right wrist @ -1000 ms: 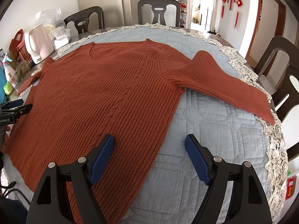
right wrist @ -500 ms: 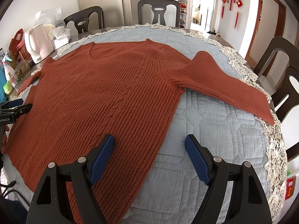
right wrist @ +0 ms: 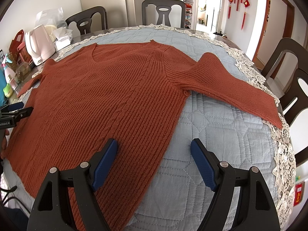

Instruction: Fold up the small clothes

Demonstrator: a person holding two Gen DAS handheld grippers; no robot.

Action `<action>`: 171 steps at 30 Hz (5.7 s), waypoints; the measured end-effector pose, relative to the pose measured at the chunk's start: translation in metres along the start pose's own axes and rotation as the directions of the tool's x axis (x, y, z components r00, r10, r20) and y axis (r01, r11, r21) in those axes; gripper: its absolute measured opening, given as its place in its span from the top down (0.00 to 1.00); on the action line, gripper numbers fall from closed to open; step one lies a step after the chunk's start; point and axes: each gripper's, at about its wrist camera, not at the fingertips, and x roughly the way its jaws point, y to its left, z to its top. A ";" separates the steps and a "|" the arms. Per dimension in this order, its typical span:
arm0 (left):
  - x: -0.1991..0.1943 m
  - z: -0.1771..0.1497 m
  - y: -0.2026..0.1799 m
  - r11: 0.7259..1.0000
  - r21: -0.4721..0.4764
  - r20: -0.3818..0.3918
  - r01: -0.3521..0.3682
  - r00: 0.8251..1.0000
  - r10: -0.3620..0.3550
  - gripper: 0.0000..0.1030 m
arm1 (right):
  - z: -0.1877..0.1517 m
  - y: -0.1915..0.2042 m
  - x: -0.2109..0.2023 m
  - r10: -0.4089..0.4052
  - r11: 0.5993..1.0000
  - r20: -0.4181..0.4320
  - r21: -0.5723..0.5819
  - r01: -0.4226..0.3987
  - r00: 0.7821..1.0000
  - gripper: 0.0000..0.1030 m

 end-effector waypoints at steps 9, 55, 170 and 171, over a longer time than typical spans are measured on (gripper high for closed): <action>0.001 0.001 0.002 1.000 -0.003 0.001 0.005 1.000 -0.005 0.02 | 0.000 0.001 0.000 -0.019 1.000 -0.009 0.005 0.019 1.000 0.24; 0.016 0.044 0.172 0.937 -0.310 0.043 -0.159 0.983 0.181 0.85 | 0.044 0.043 0.033 0.028 0.997 -0.009 -0.078 -0.029 1.000 0.24; 0.018 0.065 -0.056 0.964 0.108 0.064 0.241 0.966 -0.249 0.55 | 0.011 -0.152 0.003 0.061 0.758 0.115 0.641 -0.121 0.992 0.55; 0.022 0.065 -0.055 0.966 0.099 0.053 0.237 0.969 -0.243 0.55 | 0.011 -0.156 0.003 0.049 0.748 0.115 0.654 -0.113 0.992 0.55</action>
